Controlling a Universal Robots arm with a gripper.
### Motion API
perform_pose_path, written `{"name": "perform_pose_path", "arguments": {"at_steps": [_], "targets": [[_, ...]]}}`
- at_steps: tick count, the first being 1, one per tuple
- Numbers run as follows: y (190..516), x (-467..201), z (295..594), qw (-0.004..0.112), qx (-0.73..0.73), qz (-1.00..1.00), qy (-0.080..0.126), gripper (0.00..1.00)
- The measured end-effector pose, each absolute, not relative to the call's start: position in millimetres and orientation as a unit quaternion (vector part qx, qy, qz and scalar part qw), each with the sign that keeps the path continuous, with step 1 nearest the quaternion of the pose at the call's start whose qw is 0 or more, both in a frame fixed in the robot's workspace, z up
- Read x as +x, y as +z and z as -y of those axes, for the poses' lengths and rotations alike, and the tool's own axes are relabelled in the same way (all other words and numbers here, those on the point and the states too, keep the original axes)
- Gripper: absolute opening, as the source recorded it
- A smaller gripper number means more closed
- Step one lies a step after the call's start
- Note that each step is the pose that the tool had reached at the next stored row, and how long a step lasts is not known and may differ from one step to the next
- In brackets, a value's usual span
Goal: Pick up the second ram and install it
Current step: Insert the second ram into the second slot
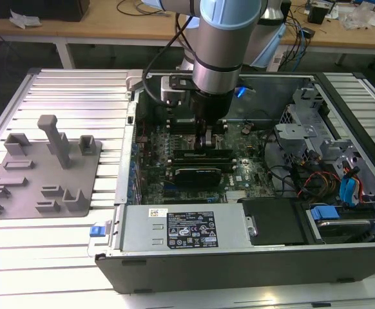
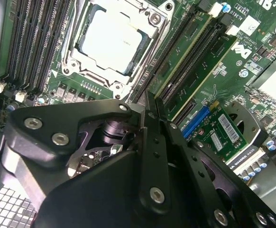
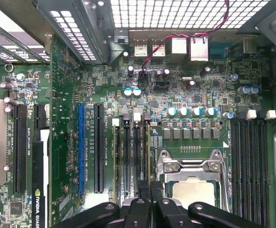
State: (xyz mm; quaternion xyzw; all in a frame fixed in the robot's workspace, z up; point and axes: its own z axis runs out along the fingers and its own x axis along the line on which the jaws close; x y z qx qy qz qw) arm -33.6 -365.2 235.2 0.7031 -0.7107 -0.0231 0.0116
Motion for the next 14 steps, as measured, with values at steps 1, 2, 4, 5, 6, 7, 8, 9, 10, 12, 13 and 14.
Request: {"name": "perform_pose_path", "arguments": {"at_steps": [1, 2, 4, 5, 6, 7, 8, 9, 10, 12, 13, 14], "targets": [[235.3, -33.6, 367.4, 0.012, 0.703, 0.711, -0.023, 0.09], [235.3, -33.7, 368.5, 0.012, 0.703, 0.711, -0.023, 0.09], [235.3, -33.6, 370.6, 0.012, 0.703, 0.711, -0.023, 0.09], [235.3, -33.6, 372.2, 0.012, 0.703, 0.711, -0.023, 0.09], [235.3, -33.7, 372.8, 0.012, 0.703, 0.711, -0.023, 0.09], [235.3, -33.6, 372.8, 0.012, 0.703, 0.711, -0.023, 0.09], [235.3, -33.6, 372.9, 0.012, 0.703, 0.711, -0.023, 0.09], [235.4, -33.6, 373.5, 0.012, 0.703, 0.711, -0.023, 0.09], [235.3, -33.6, 373.9, 0.012, 0.703, 0.711, -0.023, 0.09], [235.3, -33.6, 374.0, 0.012, 0.703, 0.711, -0.023, 0.09], [234.7, -33.6, 374.1, 0.012, 0.703, 0.711, -0.023, 0.09], [234.7, -33.6, 374.1, 0.012, 0.703, 0.711, -0.023, 0.09]]}}
